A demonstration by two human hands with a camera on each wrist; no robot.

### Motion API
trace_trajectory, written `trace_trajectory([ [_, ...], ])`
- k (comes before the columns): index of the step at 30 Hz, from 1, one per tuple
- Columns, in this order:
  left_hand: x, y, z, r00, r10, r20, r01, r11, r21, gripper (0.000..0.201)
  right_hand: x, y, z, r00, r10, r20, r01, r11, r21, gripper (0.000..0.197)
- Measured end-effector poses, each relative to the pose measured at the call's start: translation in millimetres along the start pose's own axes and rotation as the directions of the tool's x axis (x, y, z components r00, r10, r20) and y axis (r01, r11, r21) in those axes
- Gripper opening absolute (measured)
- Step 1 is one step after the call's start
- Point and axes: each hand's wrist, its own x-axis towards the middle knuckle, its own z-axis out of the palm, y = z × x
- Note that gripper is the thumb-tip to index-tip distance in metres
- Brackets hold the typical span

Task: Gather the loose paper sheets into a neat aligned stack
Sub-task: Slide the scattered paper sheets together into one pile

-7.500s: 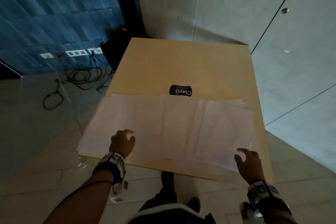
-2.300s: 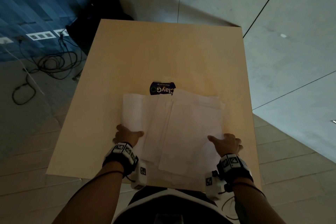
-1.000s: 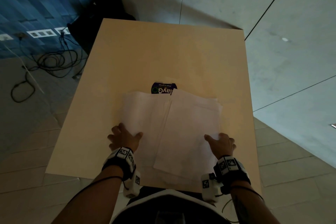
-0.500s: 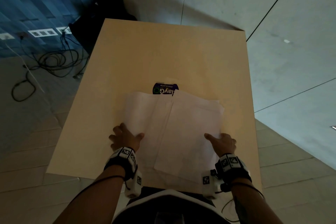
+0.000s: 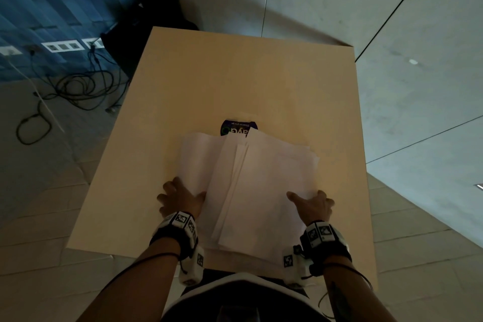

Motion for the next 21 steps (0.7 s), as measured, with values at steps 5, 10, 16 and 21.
trace_trajectory([
  [5,1.5,0.7,0.9,1.000,-0.003,0.003,0.003,1.000,0.002,0.097,4.9,-0.3,2.3,0.999,-0.008,0.033,0.010,0.999,-0.053,0.087],
  [10,2.8,0.1,1.3,1.000,-0.005,0.004,0.005,1.000,0.009,0.096,3.5,-2.6,6.3,0.999,0.006,0.046,-0.010,0.997,0.073,0.096],
  [16,2.4,0.0,1.0,1.000,0.002,0.009,-0.002,1.000,-0.002,0.094,1.5,-11.5,13.0,0.996,-0.005,0.090,0.003,1.000,0.027,0.091],
  [21,3.7,-0.9,2.6,1.000,0.004,0.006,-0.004,1.000,0.002,0.096,0.6,-16.3,17.1,0.996,-0.007,0.089,-0.002,0.995,0.104,0.093],
])
